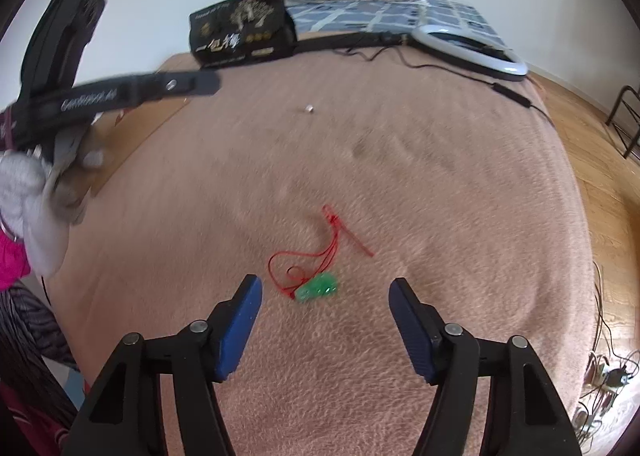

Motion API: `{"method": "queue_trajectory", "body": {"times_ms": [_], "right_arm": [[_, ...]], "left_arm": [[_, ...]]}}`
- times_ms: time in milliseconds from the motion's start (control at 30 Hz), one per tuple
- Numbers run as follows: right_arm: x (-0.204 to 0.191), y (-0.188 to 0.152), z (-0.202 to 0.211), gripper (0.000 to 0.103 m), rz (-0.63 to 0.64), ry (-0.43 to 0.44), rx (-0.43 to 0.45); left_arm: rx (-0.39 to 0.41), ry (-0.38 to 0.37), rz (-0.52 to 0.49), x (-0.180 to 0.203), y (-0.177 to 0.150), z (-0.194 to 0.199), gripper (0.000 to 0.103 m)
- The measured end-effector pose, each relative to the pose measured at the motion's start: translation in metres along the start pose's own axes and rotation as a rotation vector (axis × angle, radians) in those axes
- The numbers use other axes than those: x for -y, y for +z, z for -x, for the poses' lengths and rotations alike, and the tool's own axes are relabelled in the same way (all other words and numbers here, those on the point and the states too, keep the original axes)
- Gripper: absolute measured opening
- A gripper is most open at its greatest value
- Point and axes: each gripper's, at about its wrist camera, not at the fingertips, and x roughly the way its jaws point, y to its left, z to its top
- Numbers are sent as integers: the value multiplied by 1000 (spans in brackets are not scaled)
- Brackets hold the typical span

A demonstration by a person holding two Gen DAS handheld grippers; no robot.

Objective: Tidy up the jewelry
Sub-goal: 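Close the right gripper on the green jade pendant while the left gripper grasps the white pearl bead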

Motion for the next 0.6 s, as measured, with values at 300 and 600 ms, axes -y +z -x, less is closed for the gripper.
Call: {"method": "queue_trajectory", "body": {"times_ms": [300,600], "right_arm": [[-5,-10,-33,45,44,16,-50],[-8,-12,-42,34,101,-29,-28]], "left_arm": [[-38,-7,14,-6,-4,-33,57],[-59,-9,13,-8,-1,-63,52]]}}
